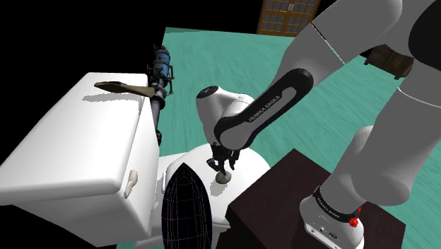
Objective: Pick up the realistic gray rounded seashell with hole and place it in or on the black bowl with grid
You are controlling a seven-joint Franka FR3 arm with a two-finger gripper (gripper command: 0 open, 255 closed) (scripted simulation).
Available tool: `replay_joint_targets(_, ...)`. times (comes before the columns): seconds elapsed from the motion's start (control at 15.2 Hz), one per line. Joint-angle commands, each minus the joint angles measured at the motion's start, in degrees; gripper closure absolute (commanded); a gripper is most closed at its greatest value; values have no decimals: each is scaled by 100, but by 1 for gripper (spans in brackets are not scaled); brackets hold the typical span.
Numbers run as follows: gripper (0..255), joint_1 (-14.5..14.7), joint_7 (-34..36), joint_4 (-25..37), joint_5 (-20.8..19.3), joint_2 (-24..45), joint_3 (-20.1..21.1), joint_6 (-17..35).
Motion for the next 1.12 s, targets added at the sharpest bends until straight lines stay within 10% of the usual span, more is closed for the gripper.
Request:
replay_joint_targets(0.0,0,51,775,74,-185,244,-23,156)
replay_joint_targets(0.53,0,920,6244,1086,-1211,2151,-1104,698)
replay_joint_targets(1.06,0,999,6622,1056,-1364,2661,-1324,1213)
